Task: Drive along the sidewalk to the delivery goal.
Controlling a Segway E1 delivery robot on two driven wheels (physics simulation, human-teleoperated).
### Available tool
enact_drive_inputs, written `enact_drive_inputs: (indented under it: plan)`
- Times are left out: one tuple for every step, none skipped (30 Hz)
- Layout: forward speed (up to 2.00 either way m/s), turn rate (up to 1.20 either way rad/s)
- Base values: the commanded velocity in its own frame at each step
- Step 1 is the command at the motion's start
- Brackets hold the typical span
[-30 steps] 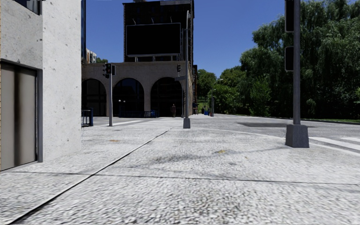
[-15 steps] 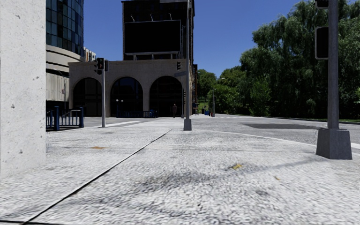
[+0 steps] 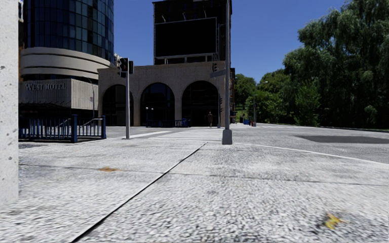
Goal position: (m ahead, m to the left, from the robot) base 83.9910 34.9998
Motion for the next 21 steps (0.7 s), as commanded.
enact_drive_inputs:
  plan:
    - [2.0, 0.0]
    - [2.0, 0.0]
    - [2.0, 0.0]
    - [2.0, 0.0]
    - [2.0, 0.0]
    - [2.0, 0.0]
    - [2.0, 0.0]
    - [2.0, 0.0]
    - [2.0, 0.0]
    - [2.0, 0.0]
    - [2.0, 0.0]
    - [2.0, 0.0]
    - [2.0, 0.0]
    - [2.0, 0.0]
    - [2.0, 0.0]
    - [2.0, 0.0]
    - [2.0, 0.0]
    - [2.0, 0.0]
    - [2.0, 0.0]
    - [2.0, 0.0]
    - [2.0, 0.0]
